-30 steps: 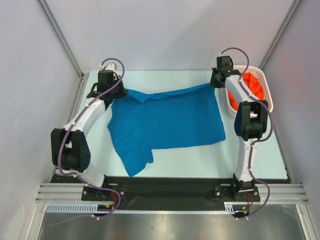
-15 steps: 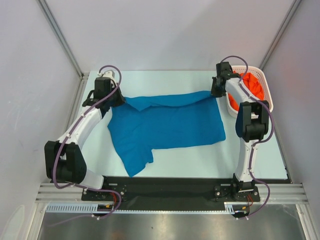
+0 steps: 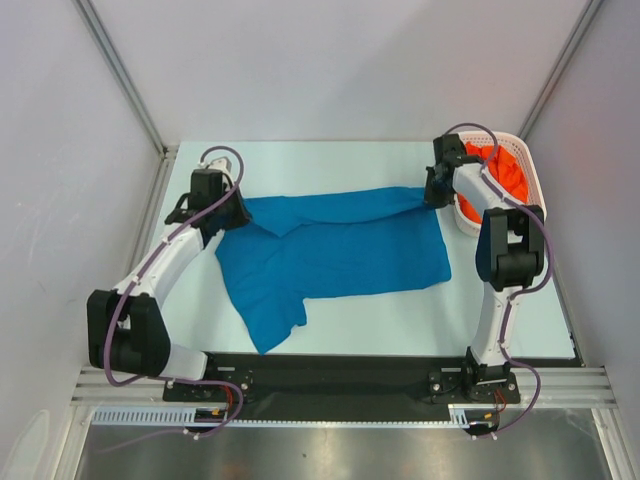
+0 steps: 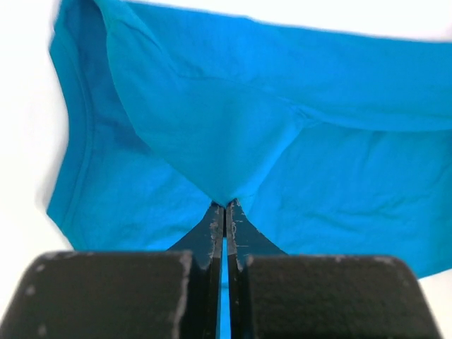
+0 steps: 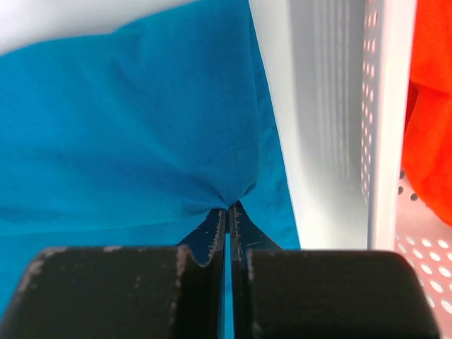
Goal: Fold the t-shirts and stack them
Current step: Fold the tshirt
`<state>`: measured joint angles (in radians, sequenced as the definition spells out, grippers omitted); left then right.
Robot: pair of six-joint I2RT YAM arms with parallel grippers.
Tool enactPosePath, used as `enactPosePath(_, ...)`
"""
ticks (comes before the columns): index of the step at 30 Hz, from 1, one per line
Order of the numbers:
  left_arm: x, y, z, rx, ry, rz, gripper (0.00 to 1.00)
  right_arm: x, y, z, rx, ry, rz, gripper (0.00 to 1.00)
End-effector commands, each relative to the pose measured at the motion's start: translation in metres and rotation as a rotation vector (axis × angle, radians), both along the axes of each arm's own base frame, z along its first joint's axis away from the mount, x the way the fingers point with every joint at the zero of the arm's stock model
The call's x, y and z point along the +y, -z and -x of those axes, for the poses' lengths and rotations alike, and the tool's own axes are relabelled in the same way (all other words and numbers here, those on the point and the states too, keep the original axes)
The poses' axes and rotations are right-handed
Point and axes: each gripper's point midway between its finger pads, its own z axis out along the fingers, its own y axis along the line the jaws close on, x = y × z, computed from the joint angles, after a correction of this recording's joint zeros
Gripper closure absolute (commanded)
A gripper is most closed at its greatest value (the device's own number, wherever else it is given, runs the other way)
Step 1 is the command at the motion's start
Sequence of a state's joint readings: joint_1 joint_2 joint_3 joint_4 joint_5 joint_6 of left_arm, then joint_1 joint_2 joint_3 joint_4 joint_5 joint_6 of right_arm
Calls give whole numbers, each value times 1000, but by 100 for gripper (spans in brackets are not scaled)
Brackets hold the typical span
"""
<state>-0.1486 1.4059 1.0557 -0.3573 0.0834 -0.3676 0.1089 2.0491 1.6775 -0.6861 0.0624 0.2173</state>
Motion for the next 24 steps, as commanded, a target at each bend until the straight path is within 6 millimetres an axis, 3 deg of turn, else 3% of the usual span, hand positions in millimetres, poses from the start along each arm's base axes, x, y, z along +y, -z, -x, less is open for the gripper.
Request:
enactPosePath(1,-5,-6,7,-22,0,44,100,0,-18,6,-23,11,-6,99)
enactPosePath(2,-4,-2,10,-6,-9,44,99,3,-18,7,-18,5,-8,95)
enactPosePath(3,-2,2,13,4,-16,39,82,2,-15,7,-11,5,2,90)
enactPosePath(4,5,2,15,5,-52,16,72,1,-14,11,10,14,13,78)
enactPosePath(5,10,0,17,-2,-72,10,61,-2,-23,6,-10,29,25,72)
enactPosePath(8,31,-7,15,-28,-158,12,42,-2,-54,-10,-139,46,23,47)
enactPosePath(10,47,-15,5,-60,-218,32,36,3,-76,-27,-251,30,-7,31)
enactPosePath(11,50,-15,-3,-66,-237,54,35,11,-79,-33,-272,5,-37,29)
enactPosePath(12,52,-22,-15,-96,-244,73,34,16,-93,-48,-322,-15,-55,27)
enactPosePath(13,57,-20,-22,-81,-258,86,34,20,-72,-56,-277,-25,-63,27)
enactPosePath(14,53,1,-30,-5,-260,115,34,20,-72,-66,-275,-21,-63,27)
enactPosePath(15,59,6,-37,23,-278,141,34,21,-64,-74,-257,-15,-65,27)
enactPosePath(16,62,-2,-48,37,-286,167,35,19,-83,-87,-282,-4,-72,27)
enactPosePath(17,62,5,-55,80,-299,190,37,17,-55,-95,-232,3,-63,27)
enactPosePath(18,61,22,-61,139,-308,192,37,17,-50,-100,-223,-1,-61,27)
enactPosePath(19,62,14,-73,130,-310,198,37,14,-63,-110,-245,-1,-68,29)
enactPosePath(20,62,13,-79,132,-321,209,39,10,-38,-114,-199,-3,-45,31)
enactPosePath(24,74,24,-97,159,-378,225,46,-3,-30,-130,-215,3,-41,42)
